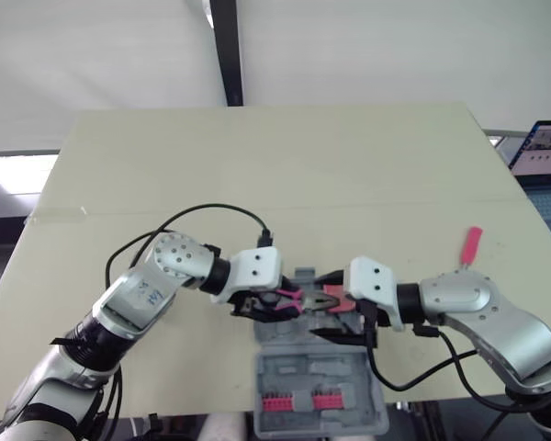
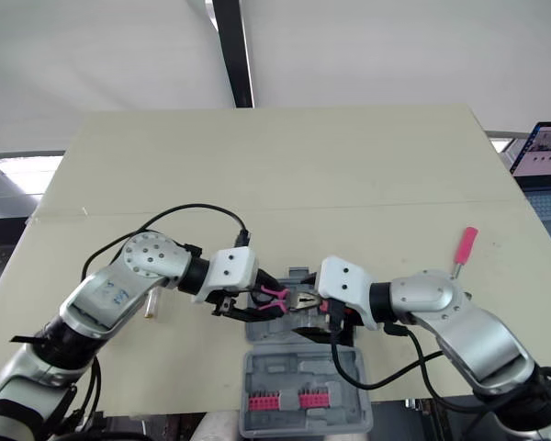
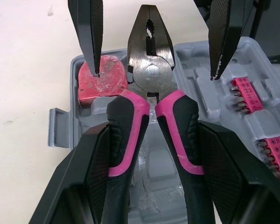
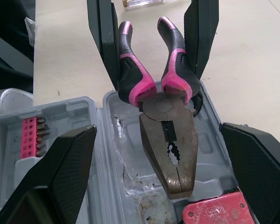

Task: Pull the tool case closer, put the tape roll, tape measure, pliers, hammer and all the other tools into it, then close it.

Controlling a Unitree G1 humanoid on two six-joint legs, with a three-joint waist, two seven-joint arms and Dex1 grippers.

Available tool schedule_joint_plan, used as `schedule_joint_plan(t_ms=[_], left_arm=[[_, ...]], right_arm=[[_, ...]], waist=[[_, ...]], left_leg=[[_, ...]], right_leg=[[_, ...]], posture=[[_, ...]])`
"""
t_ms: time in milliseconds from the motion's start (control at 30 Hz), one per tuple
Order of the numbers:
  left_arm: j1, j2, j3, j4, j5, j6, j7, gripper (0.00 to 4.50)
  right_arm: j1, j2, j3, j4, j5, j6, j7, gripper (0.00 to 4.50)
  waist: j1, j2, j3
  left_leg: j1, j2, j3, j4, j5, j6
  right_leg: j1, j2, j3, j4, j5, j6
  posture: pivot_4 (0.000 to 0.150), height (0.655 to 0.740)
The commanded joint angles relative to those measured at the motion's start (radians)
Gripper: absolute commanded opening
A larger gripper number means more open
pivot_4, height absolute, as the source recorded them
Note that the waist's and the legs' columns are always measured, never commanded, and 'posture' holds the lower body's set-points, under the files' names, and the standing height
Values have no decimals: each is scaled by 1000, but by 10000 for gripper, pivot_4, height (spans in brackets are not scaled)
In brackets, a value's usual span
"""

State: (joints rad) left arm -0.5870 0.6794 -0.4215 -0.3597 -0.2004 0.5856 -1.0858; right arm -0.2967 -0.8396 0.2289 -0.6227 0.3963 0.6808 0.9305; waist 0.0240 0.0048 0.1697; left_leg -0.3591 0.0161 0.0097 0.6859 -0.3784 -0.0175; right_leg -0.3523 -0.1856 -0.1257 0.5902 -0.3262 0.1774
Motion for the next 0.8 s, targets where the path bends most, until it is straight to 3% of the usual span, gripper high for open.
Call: schedule_joint_plan(t_ms=[33, 100, 267, 300, 700, 767, 800], left_arm=[[-20, -10, 4, -30, 1, -5, -4, 23718], [-19, -13, 3, -32, 2, -2, -4, 23718], [-17, -17, 2, -37, 5, 2, -3, 23718], [-17, -17, 2, -36, 6, 2, -3, 23718], [-1, -27, 3, -55, 3, 45, 22, 23718], [-4, -33, 9, -44, 3, 61, 35, 34326], [-6, -34, 9, -42, 3, 62, 35, 37335]], right_arm=[[-11, -4, -14, -40, 4, 2, -2, 42315], [-15, -3, -13, -40, 4, 3, -2, 36007], [-22, -1, -9, -43, 8, 9, -1, 11052], [-23, -2, -8, -43, 8, 10, 1, 9514], [-50, -7, 10, -45, 15, 36, 29, 9570], [-59, -10, 8, -39, 16, 37, 35, 9570], [-62, -11, 7, -37, 17, 37, 37, 9570]], waist=[[0, 0, 0], [0, 0, 0], [0, 0, 0], [0, 0, 0], [0, 0, 0], [0, 0, 0], [0, 0, 0]], left_leg=[[0, 0, 0, 0, 0, 0], [0, 0, 0, 0, 0, 0], [0, 0, 0, 0, 0, 0], [0, 0, 0, 0, 0, 0], [0, 0, 0, 0, 0, 0], [-1, 0, 0, 1, 0, 0], [-1, 0, 0, 1, 0, 0]], right_leg=[[0, 0, 0, 0, 0, 0], [0, 0, 0, 0, 0, 0], [0, 0, 0, 0, 0, 0], [0, 0, 0, 0, 0, 0], [-1, 0, 0, 1, 0, 0], [-1, 0, 0, 1, 0, 0], [-1, 0, 0, 1, 0, 0]], posture=[[1500, 7400], [1500, 7400], [1500, 7400], [1500, 7400], [1500, 7400], [1500, 7400], [1500, 7400]])
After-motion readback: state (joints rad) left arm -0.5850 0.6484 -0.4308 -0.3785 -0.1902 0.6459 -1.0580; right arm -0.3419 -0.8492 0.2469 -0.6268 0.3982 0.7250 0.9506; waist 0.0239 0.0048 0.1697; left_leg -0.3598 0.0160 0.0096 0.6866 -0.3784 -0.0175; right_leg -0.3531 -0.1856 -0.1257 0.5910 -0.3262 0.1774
